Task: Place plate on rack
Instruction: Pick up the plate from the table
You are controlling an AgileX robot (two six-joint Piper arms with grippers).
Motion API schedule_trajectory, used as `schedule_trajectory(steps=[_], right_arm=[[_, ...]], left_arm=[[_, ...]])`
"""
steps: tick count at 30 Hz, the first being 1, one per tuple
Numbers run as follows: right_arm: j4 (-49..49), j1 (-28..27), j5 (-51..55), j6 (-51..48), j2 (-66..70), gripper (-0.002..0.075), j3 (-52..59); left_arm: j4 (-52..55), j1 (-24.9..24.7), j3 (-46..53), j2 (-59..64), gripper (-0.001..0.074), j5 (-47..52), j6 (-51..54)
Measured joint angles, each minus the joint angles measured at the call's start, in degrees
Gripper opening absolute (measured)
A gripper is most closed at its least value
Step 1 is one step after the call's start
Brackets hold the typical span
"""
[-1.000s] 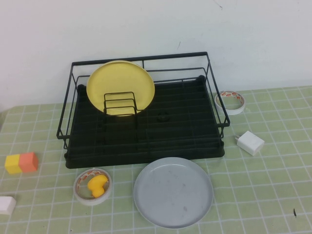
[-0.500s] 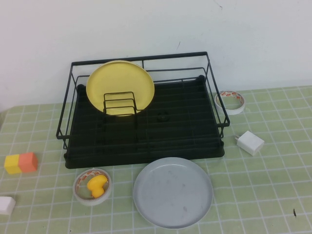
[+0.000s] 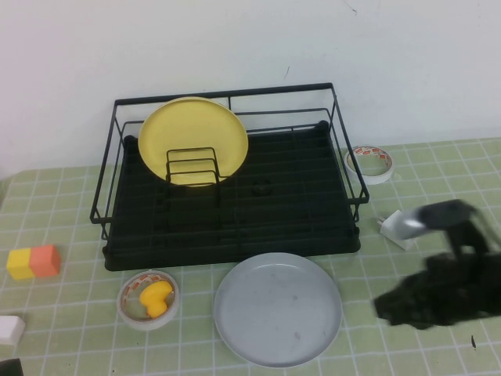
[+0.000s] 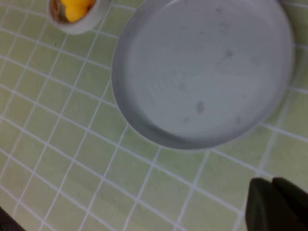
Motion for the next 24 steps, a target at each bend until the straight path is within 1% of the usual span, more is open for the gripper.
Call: schedule_trajectory(steps=[2, 4, 6, 9, 12, 16, 24], right_arm=[[0.0, 2.8, -1.1, -0.1, 4.7, 0.0004, -3.1], [-0.4, 4.2, -1.1, -0.3, 9.7, 0.0033, -6.9], [-1.2, 4.9, -0.4, 0.0, 14.3, 0.0098, -10.4], [-3.9, 5.1, -0.5, 1.4, 19.6, 0.0226, -14.6], [-7.1, 5.1, -1.8, 4.6, 23.7, 0.0305, -17.6], [-8.6, 4.3, -2.6, 7.1, 27.9, 0.0330, -20.7], [-9.0, 4.1, -2.4, 7.2, 35.6, 0.0324, -26.7]], left_arm=[[0.0, 0.0, 0.0, 0.0, -0.0001, -0.9, 0.0], [-0.4, 0.0, 0.0, 0.0, -0.0001, -1.9, 0.0], [-0.5, 0.0, 0.0, 0.0, -0.0001, -2.7, 0.0], [-0.6, 0.0, 0.0, 0.0, -0.0001, -2.9, 0.0], [-0.6, 0.0, 0.0, 0.0, -0.0001, -2.9, 0.0], [-0.7, 0.0, 0.0, 0.0, -0.0001, -2.9, 0.0], [-0.8, 0.0, 0.0, 0.0, -0.0001, -1.9, 0.0]])
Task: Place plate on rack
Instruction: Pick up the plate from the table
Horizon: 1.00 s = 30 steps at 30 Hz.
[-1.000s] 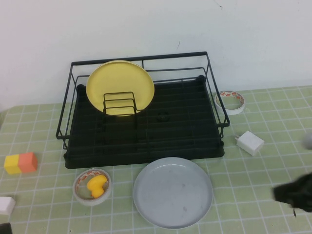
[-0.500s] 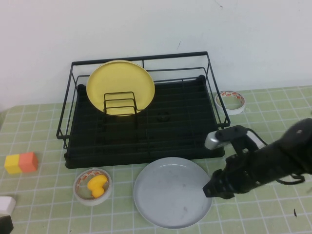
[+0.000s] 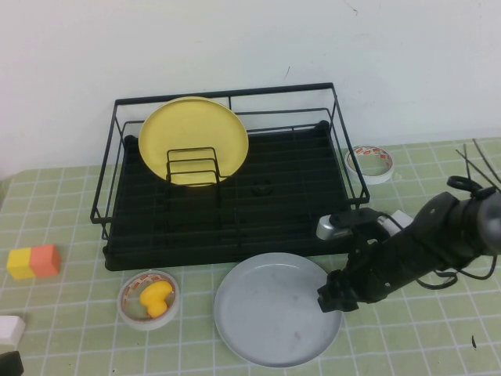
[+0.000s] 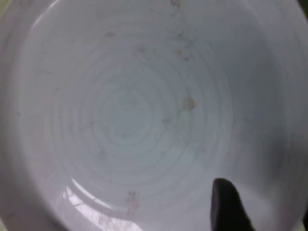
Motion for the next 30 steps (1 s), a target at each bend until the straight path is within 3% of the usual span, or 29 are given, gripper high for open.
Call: schedule_trajectory(steps=[3, 9, 15, 19, 22, 27, 30], right_arm=[[0.0, 0.0, 1.6, 0.6, 1.8, 0.0270, -2.1], [0.4, 0.0, 2.5, 0.9, 2.6, 0.0050, -3.2], [0.7, 0.0, 9.8, 0.9, 1.8, 0.0012, -3.2], [1.0, 0.4, 16.7, 0.4, -2.1, 0.0011, -3.2], [1.1, 2.0, 19.3, -0.6, -6.8, 0.0011, -3.2], [3.6, 8.0, 20.1, -2.8, -15.1, 0.0010, -3.2], [4.7, 12.1, 19.9, -3.8, -19.4, 0.0009, -3.2]], left_arm=[[-0.1, 0.0, 0.0, 0.0, -0.0001, 0.0, -0.1], [-4.2, 0.0, 0.0, 0.0, -0.0002, 0.1, -0.1], [-11.4, 0.0, 0.0, 0.0, -0.0002, 2.0, -0.2], [-21.9, 0.0, 0.0, 0.0, 0.0016, 6.1, 1.8], [-29.7, 0.0, 0.0, 0.0, 0.0108, 8.7, 5.8], [-33.8, 0.0, 0.0, 0.0, 0.0412, 9.1, 8.2], [-33.6, 0.0, 0.0, 0.0, 0.0517, 9.0, 8.5]])
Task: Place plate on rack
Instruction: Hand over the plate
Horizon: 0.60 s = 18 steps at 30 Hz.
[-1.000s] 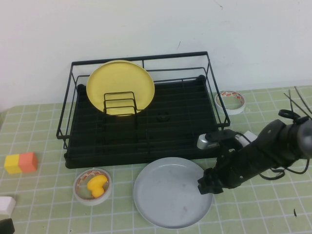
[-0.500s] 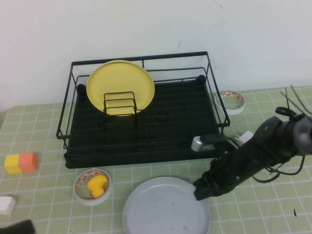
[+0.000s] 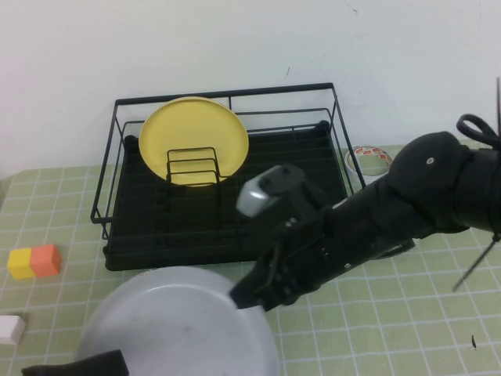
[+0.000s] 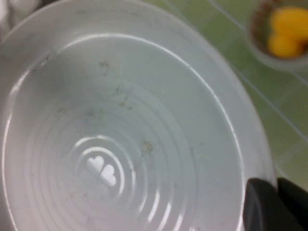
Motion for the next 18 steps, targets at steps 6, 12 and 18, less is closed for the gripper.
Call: schedule_trajectory(steps=[6, 12, 18], right_arm=[[1.3, 2.1, -0.3, -0.9, -5.2, 0.0011, 0.0], [1.3, 2.1, -2.7, -4.2, -6.7, 0.0013, 0.0], [-2.0, 2.1, -9.0, -4.7, -6.7, 0.0010, 0.1]], left_arm=[[0.8, 0.0, 0.0, 0.0, 0.0537, -0.1, 0.2], [0.0, 0.0, 0.0, 0.0, 0.0532, -0.6, 0.2], [-1.5, 0.0, 0.0, 0.0, 0.0532, -1.0, 2.1]])
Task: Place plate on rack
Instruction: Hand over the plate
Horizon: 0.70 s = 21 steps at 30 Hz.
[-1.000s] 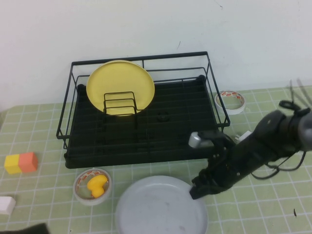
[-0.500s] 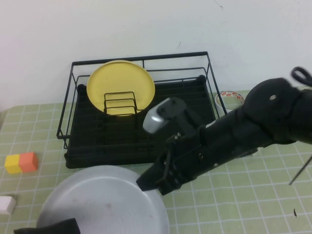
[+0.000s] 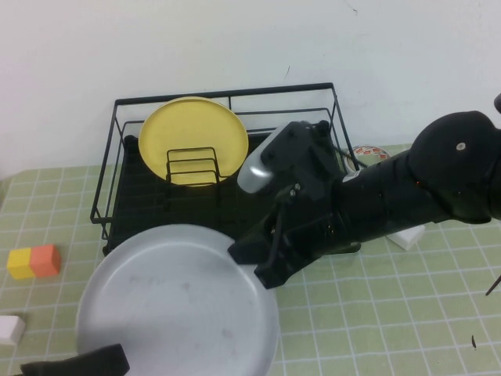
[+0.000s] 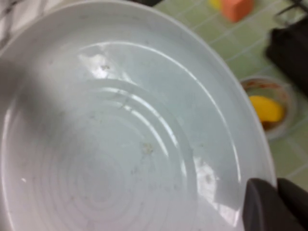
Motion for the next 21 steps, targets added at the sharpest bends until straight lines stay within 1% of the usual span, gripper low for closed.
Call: schedule_trajectory(steps=[5, 12, 17, 21], right_arm=[[-1.3, 0.0, -3.9, -0.4, 0.0, 0.0009, 0.0], [-0.5, 0.0, -3.6, -0.7, 0.0, 0.0009, 0.0], [5.6, 0.0, -0.4, -4.3, 0.0, 0.0009, 0.0], [14.0, 0.0, 3.4, -11.9, 0.0, 0.0009, 0.0]], left_arm=[[0.0, 0.0, 0.0, 0.0, 0.0532, 0.0, 1.8], [2.4, 0.0, 0.0, 0.0, 0.0532, -2.3, 5.0], [3.7, 0.0, 0.0, 0.0, 0.0532, -4.8, 6.2], [3.9, 0.0, 0.0, 0.0, 0.0532, -6.7, 7.4]])
